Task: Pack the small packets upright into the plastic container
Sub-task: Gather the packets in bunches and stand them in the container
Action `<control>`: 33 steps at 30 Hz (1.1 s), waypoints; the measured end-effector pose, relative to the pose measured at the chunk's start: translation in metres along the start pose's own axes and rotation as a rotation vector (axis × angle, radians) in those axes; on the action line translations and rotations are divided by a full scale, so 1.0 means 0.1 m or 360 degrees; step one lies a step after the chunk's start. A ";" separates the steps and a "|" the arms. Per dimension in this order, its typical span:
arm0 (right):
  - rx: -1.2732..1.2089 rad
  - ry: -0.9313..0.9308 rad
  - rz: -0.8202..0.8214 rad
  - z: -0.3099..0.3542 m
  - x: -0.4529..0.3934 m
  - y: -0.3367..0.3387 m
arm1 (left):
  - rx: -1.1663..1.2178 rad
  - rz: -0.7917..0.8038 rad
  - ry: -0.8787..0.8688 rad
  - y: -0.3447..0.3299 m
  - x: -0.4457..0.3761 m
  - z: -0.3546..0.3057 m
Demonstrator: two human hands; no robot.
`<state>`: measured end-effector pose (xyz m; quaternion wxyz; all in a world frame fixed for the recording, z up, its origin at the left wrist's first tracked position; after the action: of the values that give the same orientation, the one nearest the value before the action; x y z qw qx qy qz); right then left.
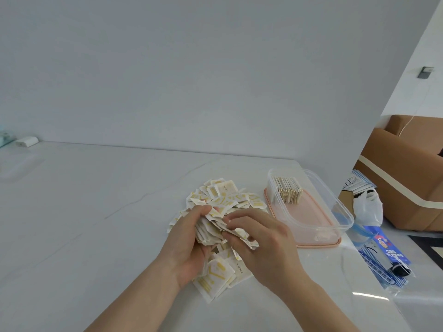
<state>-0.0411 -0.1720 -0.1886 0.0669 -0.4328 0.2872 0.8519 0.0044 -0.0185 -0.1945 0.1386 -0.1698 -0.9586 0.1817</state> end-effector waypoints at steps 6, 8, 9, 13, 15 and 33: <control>0.0246 0.0149 -0.0027 0.02 0.00 -0.03 | 0.0021 0.0029 0.0020 -0.04 0.03 -0.03; 0.0183 0.0118 0.0028 0.00 0.03 -0.05 | -0.0026 0.0013 0.0055 0.00 -0.01 -0.01; 0.0109 0.0069 0.0042 -0.02 0.04 -0.05 | -0.0059 -0.0010 0.0067 0.02 -0.02 0.00; -0.0048 -0.0025 -0.0069 -0.03 0.03 0.06 | -0.0056 -0.0158 0.0109 0.11 -0.05 -0.01; -0.0036 -0.0039 -0.0295 -0.03 0.01 0.16 | 0.0024 -0.0149 0.0111 0.11 -0.06 -0.02; 0.0026 -0.0310 0.0319 0.02 -0.02 0.08 | -0.0264 0.0237 0.0193 -0.06 0.03 0.05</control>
<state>-0.0441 -0.1768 -0.1827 0.0126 -0.3167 0.3280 0.8899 -0.0015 -0.0244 -0.1961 0.1681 -0.2620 -0.9450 0.1008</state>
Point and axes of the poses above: each hand's wrist, its own x-axis away from the middle knuckle, its own y-axis out of the back of the hand, z = x × y, the point moved 3 cm from there along -x, towards the middle knuckle, and after that the axes turned 15 degrees about -x, right-handed, at the moved point
